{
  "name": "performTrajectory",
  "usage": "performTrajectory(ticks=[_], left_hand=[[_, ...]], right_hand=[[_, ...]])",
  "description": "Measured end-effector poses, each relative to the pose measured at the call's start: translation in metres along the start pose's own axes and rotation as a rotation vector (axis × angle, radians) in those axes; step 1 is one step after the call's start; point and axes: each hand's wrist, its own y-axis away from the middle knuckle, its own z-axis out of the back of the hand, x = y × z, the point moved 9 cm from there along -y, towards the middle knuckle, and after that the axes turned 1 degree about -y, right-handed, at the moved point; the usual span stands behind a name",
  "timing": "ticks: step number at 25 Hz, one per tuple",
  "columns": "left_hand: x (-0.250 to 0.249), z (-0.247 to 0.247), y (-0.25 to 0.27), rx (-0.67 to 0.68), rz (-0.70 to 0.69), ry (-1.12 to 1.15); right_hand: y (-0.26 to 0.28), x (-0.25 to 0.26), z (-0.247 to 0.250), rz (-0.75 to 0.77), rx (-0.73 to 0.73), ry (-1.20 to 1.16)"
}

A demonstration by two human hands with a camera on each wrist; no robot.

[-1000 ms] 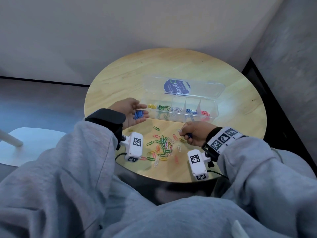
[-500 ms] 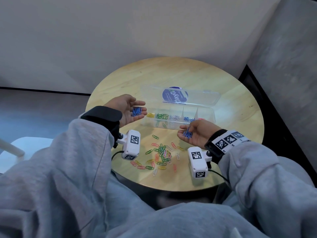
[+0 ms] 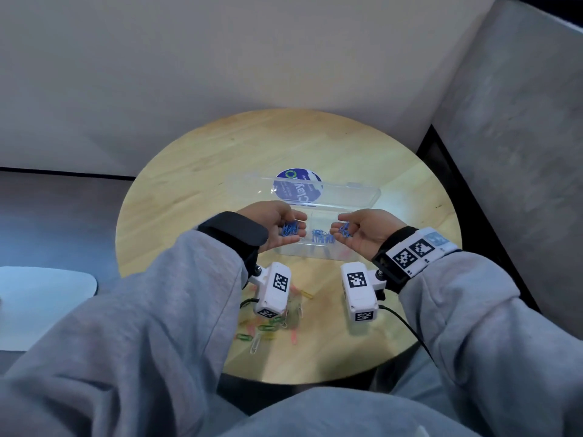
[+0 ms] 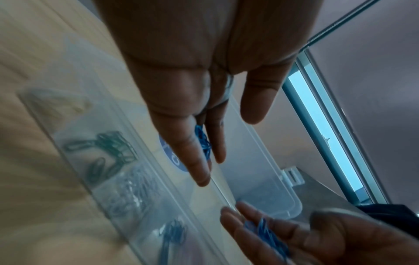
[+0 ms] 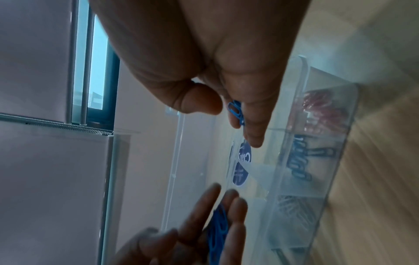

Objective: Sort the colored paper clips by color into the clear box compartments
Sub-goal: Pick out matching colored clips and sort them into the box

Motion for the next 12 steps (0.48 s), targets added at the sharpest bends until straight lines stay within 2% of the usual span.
performTrajectory(ticks=[5, 12], left_hand=[[-0.009, -0.031, -0.024, 0.009, 0.003, -0.020], [-0.008, -0.040, -0.028, 0.028, -0.027, -0.068]], right_hand=[[-0.020, 0.005, -0.002, 0.022, 0.041, 0.106], [-0.011, 0.007, 0.000, 0.112, 0.068, 0.200]])
